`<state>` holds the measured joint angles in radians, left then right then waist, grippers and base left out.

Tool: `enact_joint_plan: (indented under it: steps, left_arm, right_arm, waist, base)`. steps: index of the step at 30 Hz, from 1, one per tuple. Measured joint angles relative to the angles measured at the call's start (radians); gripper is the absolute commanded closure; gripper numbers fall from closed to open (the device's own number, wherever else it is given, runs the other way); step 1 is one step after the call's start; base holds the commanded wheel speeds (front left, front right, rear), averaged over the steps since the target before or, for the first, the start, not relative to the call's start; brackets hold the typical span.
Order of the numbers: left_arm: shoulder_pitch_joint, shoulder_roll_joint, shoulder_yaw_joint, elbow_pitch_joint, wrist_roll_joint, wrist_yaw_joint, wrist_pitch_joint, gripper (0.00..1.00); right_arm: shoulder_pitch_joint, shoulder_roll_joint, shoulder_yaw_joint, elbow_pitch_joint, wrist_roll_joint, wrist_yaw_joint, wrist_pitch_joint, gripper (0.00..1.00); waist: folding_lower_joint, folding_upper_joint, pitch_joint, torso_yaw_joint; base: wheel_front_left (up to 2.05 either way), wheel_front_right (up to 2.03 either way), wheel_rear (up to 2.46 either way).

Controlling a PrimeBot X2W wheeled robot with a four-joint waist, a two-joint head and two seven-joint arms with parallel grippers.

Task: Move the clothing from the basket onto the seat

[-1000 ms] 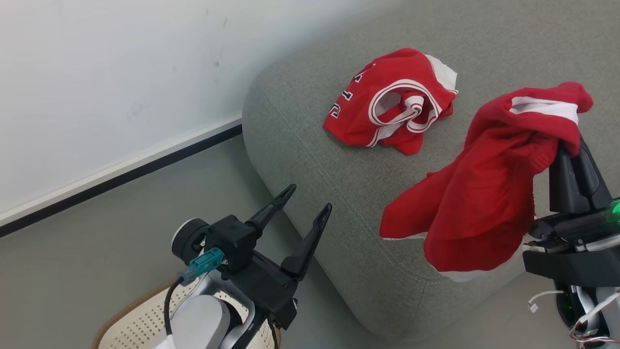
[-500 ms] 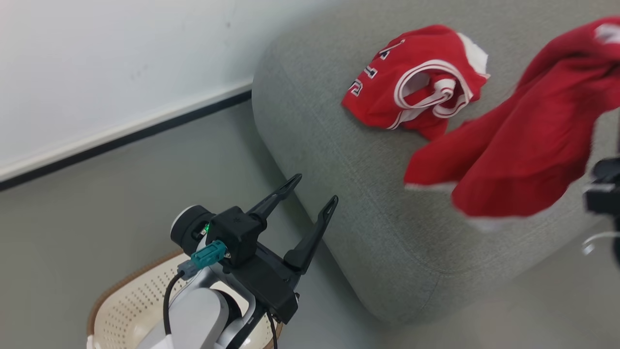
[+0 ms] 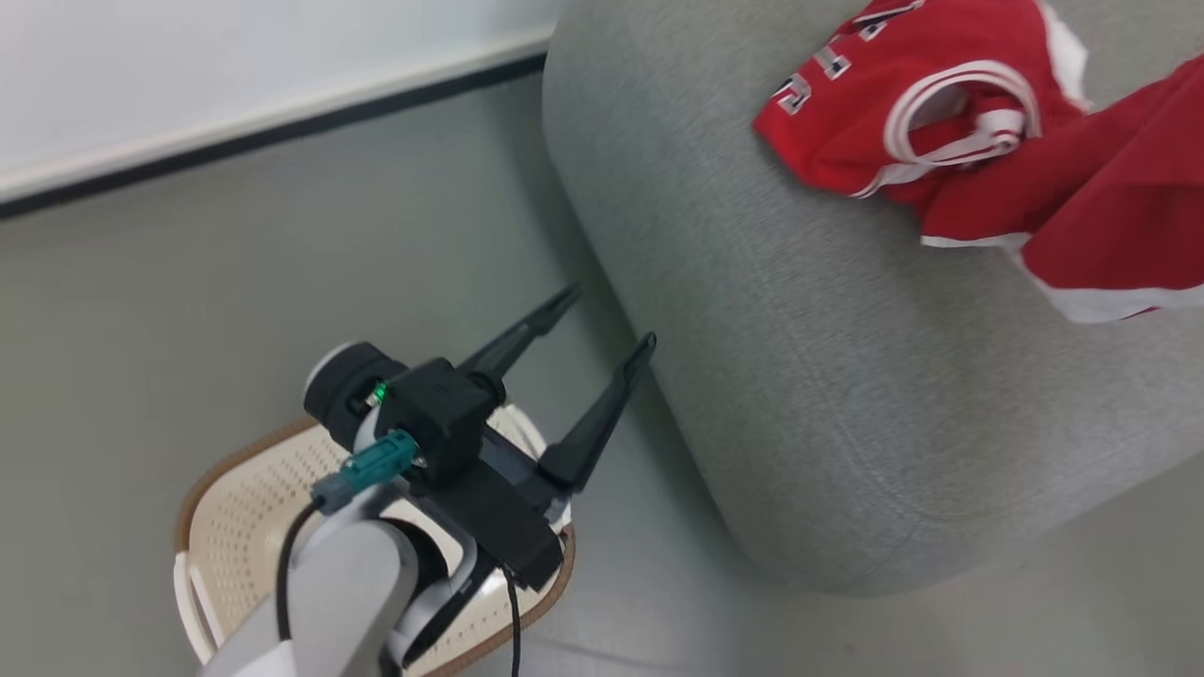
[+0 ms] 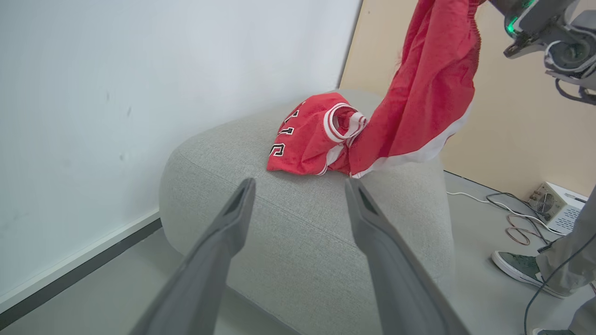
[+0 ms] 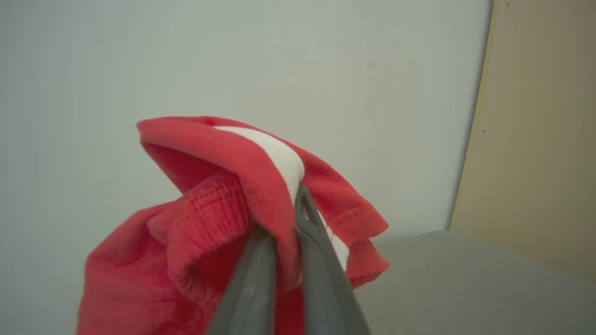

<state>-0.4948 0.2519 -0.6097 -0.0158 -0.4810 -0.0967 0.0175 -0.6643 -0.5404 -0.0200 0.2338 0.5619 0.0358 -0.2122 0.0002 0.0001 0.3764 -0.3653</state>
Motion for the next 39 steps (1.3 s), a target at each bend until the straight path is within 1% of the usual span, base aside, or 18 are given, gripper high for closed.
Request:
enact_joint_plan:
  steps: [3, 6, 9, 13, 17, 18, 19, 22, 23, 24, 25, 26, 30, 35, 39]
  left_arm:
    - [-0.017, 0.015, 0.018, -0.021, 0.0, 0.0, 0.008, 0.0]
    - [-0.039, 0.033, 0.024, -0.036, 0.014, 0.0, 0.017, 0.0]
    - [-0.055, 0.037, 0.035, -0.051, 0.016, 0.0, 0.017, 0.0]
    - [-0.068, 0.038, 0.045, -0.062, 0.016, 0.0, 0.017, 0.0]
    - [-0.084, 0.043, 0.055, -0.062, 0.012, -0.001, 0.017, 0.0]
    - [-0.088, 0.043, 0.057, -0.06, 0.008, -0.001, 0.016, 0.0]
    - [-0.093, 0.043, 0.058, -0.056, 0.007, -0.001, 0.014, 0.0]
    - [-0.095, 0.045, 0.063, -0.039, 0.005, -0.002, 0.003, 0.0]
    - [-0.095, 0.048, 0.065, -0.034, 0.001, -0.006, -0.003, 0.0]
    - [-0.095, 0.049, 0.067, -0.032, -0.003, -0.009, -0.004, 0.0]
    - [-0.095, 0.051, 0.068, -0.028, -0.003, -0.009, -0.01, 0.0]
    - [-0.095, 0.052, 0.069, -0.024, -0.003, -0.009, -0.013, 0.0]
    - [-0.094, 0.051, 0.067, -0.001, -0.004, -0.01, -0.029, 0.0]
    - [-0.093, 0.043, 0.063, 0.024, -0.011, -0.01, -0.046, 0.0]
    - [-0.088, 0.042, 0.062, 0.055, -0.02, -0.011, -0.065, 0.0]
  right_arm:
    - [-0.044, -0.004, -0.016, 0.067, 0.003, -0.002, 0.008, 1.0]
    - [-0.096, -0.005, -0.041, 0.117, 0.008, -0.026, 0.008, 1.0]
    - [-0.147, -0.015, -0.058, 0.165, 0.003, -0.054, 0.007, 1.0]
    - [-0.204, -0.034, -0.041, 0.234, -0.032, -0.077, 0.007, 1.0]
    - [-0.236, -0.023, -0.015, 0.298, -0.047, -0.089, 0.008, 1.0]
    - [-0.241, -0.017, -0.001, 0.314, -0.054, -0.089, 0.009, 0.97]
    - [-0.245, -0.009, 0.011, 0.332, -0.062, -0.09, 0.009, 0.87]
    - [-0.259, 0.021, 0.051, 0.398, -0.075, -0.09, 0.025, 0.65]
    - [-0.264, 0.033, 0.061, 0.422, -0.077, -0.09, 0.037, 0.54]
    - [-0.268, 0.044, 0.069, 0.443, -0.077, -0.09, 0.045, 0.46]
    - [-0.271, 0.053, 0.075, 0.464, -0.078, -0.09, 0.052, 0.2]
    - [-0.275, 0.058, 0.079, 0.488, -0.078, -0.09, 0.06, 0.0]
    - [-0.281, 0.063, 0.096, 0.558, -0.08, -0.088, 0.077, 0.0]
    - [-0.295, 0.061, 0.105, 0.621, -0.087, -0.065, 0.08, 0.0]
    - [-0.295, 0.061, 0.122, 0.65, -0.093, -0.036, 0.068, 0.0]
  waist:
    - [0.0001, 0.0, 0.037, 0.021]
    - [0.0001, 0.0, 0.076, 0.043]
    - [0.0001, 0.0, 0.113, 0.068]
    - [0.0, 0.0001, 0.161, 0.103]
    - [0.0, 0.0, 0.203, 0.141]
    - [0.0, 0.0001, 0.212, 0.151]
    - [0.0, 0.0001, 0.221, 0.161]
    - [0.0, 0.0001, 0.24, 0.189]
    - [0.0, 0.0001, 0.245, 0.197]
    - [0.0, 0.0001, 0.248, 0.204]
    - [0.0, 0.0001, 0.251, 0.21]
    - [0.0, 0.0001, 0.252, 0.214]
    - [-0.0001, 0.0001, 0.24, 0.216]
    - [-0.0002, -0.0001, 0.207, 0.206]
    - [-0.0002, 0.0, 0.175, 0.196]
  base:
    - [0.0, 0.0, 0.0]
    - [0.0, 0.0, 0.0]
    - [0.0, 0.0, 0.0]
    - [0.0, 0.0, 0.0]
    - [0.0, 0.0, 0.0]
    - [0.0, 0.0, 0.0]
    - [0.0, 0.0, 0.0]
    - [0.0, 0.0, 0.0]
    - [0.0, 0.0, 0.0]
    - [0.0, 0.0, 0.0]
    - [0.0, 0.0, 0.0]
    - [0.0, 0.0, 0.0]
    - [0.0, 0.0, 0.0]
    - [0.0, 0.0, 0.0]
    - [0.0, 0.0, 0.0]
